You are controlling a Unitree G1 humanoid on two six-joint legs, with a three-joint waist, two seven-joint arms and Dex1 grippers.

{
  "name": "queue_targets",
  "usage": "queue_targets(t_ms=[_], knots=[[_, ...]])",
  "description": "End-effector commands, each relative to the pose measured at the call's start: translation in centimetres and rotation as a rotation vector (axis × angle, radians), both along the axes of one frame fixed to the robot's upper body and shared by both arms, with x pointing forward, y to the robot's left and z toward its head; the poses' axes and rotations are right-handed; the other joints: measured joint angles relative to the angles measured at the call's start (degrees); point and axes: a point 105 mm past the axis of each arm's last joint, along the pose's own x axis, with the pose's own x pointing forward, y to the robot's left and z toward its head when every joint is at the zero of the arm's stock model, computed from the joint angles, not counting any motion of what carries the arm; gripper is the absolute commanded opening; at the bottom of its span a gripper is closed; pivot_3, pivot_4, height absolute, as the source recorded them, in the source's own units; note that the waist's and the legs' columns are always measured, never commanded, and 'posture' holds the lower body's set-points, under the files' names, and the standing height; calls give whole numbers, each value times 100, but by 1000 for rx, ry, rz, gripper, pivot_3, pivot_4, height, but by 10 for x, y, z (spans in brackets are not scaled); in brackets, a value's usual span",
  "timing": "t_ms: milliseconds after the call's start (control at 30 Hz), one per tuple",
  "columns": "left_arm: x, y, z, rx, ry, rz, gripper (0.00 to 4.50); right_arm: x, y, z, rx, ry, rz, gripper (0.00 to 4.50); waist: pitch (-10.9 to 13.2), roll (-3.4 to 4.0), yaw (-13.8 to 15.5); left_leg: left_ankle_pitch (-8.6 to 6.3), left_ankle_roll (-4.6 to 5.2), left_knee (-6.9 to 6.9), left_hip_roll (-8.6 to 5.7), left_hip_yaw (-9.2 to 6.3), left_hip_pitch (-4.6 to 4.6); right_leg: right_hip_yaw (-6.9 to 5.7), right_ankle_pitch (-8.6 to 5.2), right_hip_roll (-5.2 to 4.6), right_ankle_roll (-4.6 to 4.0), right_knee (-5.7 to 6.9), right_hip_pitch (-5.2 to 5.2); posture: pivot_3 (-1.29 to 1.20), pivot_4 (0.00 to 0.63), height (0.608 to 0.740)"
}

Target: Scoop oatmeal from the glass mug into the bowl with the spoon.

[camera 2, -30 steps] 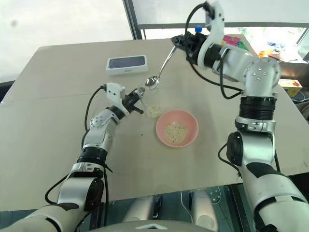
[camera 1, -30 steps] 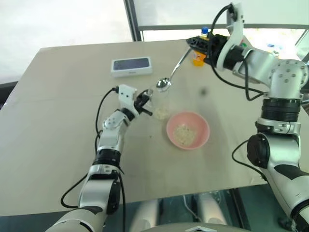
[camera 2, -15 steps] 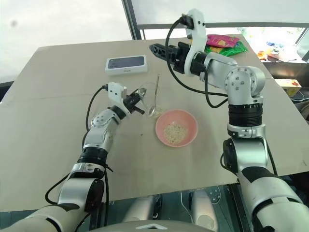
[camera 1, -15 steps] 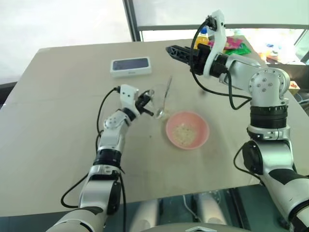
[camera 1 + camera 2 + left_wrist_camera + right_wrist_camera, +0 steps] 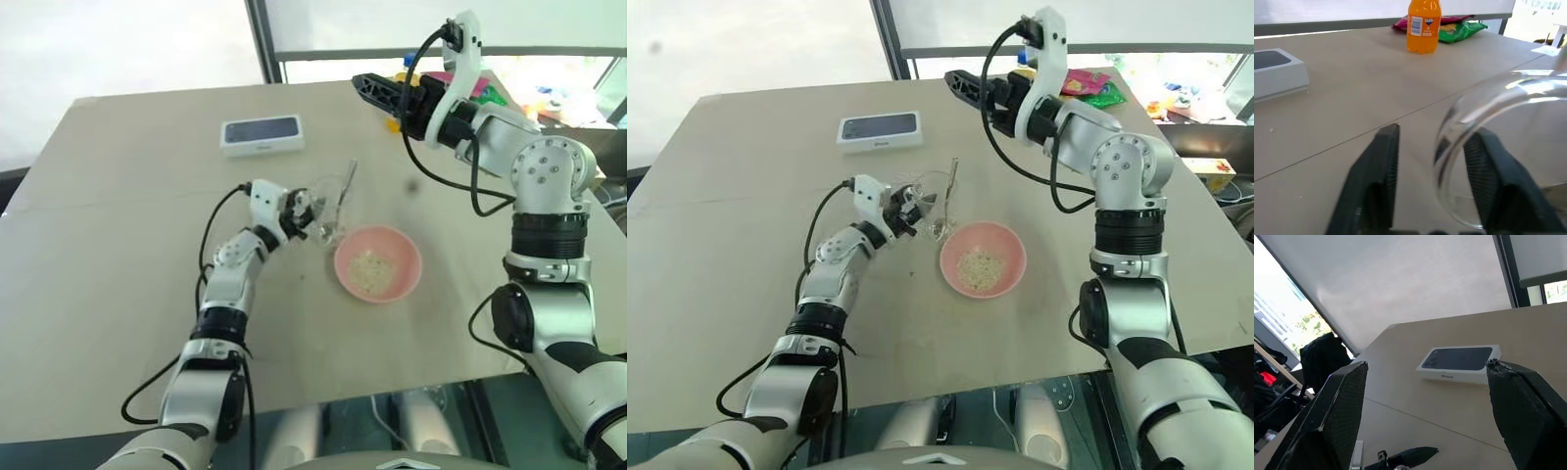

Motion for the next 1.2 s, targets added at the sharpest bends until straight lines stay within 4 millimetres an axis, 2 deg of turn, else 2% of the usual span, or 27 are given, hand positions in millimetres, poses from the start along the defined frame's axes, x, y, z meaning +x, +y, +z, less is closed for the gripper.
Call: queue_targets(t_ms=[33, 467, 567, 700, 867, 967, 1067, 1133, 1200], knots=[[-4, 3, 0, -11, 1, -14, 2639, -6, -2, 15, 33, -64, 5, 3900, 0, 0, -1, 0, 0, 0, 0, 0, 0, 0, 0, 0, 0, 0, 0, 0, 150, 740], [-20, 16, 19, -78, -51, -46, 2639, -6, -7, 13, 34, -63, -12, 3900, 2, 2, -15, 1, -1, -5, 2, 5, -3, 8, 0, 1, 0, -1, -9, 0, 150, 740], [-28, 19, 24, -86, -63, -57, 2639, -7, -8, 14, 30, -69, -13, 3900, 3, 2, -12, 2, -3, -5, 3, 5, -5, 8, 0, 0, 0, -2, -9, 0, 150, 740], [-48, 24, 30, -71, -72, -80, 2639, -12, -21, 8, 11, -90, -28, 3900, 5, 2, -11, 1, -4, -6, 6, 5, -10, 9, 0, 1, 0, -5, -12, 0, 150, 740], [-84, 34, 39, -29, -54, -95, 2639, -24, -64, -37, -157, -167, -113, 3900, 8, 3, 22, -1, 0, -8, 13, 3, -19, 6, 0, -4, 0, -31, -6, 0, 150, 740], [-113, 44, 37, 9, -18, -85, 2639, -41, -93, -68, -166, -186, -111, 3900, 9, 3, 10, -3, 1, -11, 16, 5, -18, 7, 0, -1, 0, -37, -4, 0, 150, 740], [-142, 55, 25, 35, 48, -90, 2639, -53, -121, -99, -209, -163, -152, 3900, 10, 4, -6, -3, 2, -25, 33, 15, -11, 16, 0, 4, 0, -47, -3, 0, 150, 740], [-154, 61, 19, -5, 91, -62, 2639, -61, -132, -115, -248, -146, -157, 3900, 17, 15, 3, -4, 3, -29, 36, 27, -4, 27, 0, 5, 0, -48, -3, 0, 150, 740], [-168, 70, 0, 50, 163, -13, 2639, -78, -140, -143, -310, -100, -125, 3900, 17, 13, 22, -5, 4, -26, 39, 24, -2, 25, 0, 8, 1, -46, 0, 0, 150, 740]])
